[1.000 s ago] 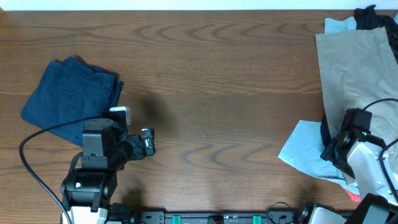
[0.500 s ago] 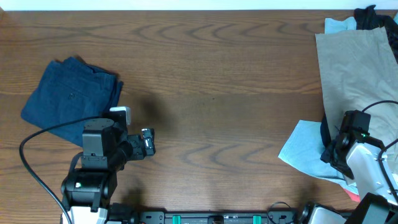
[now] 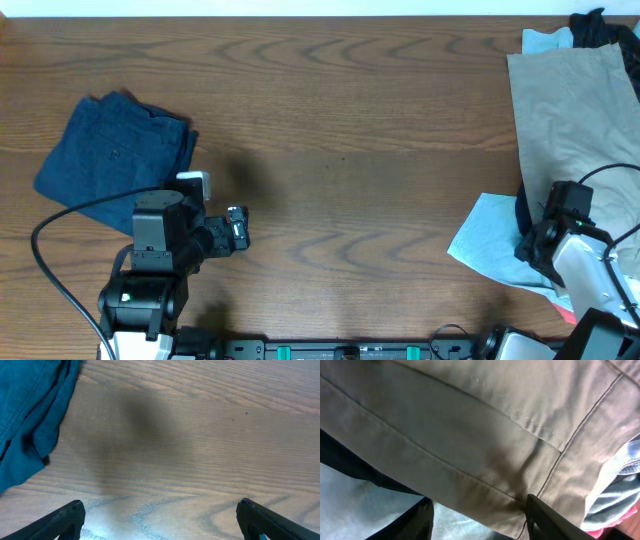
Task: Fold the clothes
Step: 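Reach the right gripper into the pile and grasp the khaki pants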
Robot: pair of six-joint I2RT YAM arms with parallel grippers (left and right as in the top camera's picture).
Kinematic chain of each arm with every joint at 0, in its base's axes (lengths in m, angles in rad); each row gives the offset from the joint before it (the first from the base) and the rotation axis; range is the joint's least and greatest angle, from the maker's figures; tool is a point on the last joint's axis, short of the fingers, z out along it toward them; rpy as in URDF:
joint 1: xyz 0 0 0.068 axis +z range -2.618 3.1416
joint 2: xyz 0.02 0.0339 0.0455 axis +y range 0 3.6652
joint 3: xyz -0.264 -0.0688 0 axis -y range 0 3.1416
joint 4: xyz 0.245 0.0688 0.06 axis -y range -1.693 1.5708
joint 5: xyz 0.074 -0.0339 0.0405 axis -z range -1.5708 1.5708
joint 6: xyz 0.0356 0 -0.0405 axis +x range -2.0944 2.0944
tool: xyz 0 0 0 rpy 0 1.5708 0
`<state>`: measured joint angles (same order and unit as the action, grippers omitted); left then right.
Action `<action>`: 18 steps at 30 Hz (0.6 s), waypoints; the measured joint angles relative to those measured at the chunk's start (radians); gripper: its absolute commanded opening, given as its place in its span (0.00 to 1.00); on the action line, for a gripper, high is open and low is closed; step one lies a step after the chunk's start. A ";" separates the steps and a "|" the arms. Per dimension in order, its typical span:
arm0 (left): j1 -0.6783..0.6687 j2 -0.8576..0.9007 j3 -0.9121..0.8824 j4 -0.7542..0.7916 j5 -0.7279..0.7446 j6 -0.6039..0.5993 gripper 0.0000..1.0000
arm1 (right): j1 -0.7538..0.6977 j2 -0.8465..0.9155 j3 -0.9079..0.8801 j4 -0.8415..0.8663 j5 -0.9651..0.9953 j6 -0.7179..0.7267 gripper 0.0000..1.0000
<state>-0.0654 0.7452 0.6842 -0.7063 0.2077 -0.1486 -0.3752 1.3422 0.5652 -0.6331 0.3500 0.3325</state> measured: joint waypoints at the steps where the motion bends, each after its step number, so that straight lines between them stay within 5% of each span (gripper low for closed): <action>1: 0.000 0.000 0.000 0.000 0.000 0.000 0.98 | 0.000 0.000 -0.001 0.001 0.002 0.000 0.50; 10: 0.000 0.000 0.000 0.000 0.000 0.000 0.98 | 0.000 0.000 -0.002 0.011 0.017 0.000 0.38; 15: 0.000 0.000 0.000 0.000 0.000 0.000 0.98 | 0.000 0.000 -0.003 0.030 0.029 -0.003 0.04; 18: 0.000 0.000 0.000 0.000 0.000 0.000 0.98 | 0.000 0.000 -0.003 0.041 0.034 0.002 0.01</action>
<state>-0.0654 0.7452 0.6842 -0.7063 0.2077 -0.1486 -0.3752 1.3422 0.5617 -0.5919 0.3836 0.3340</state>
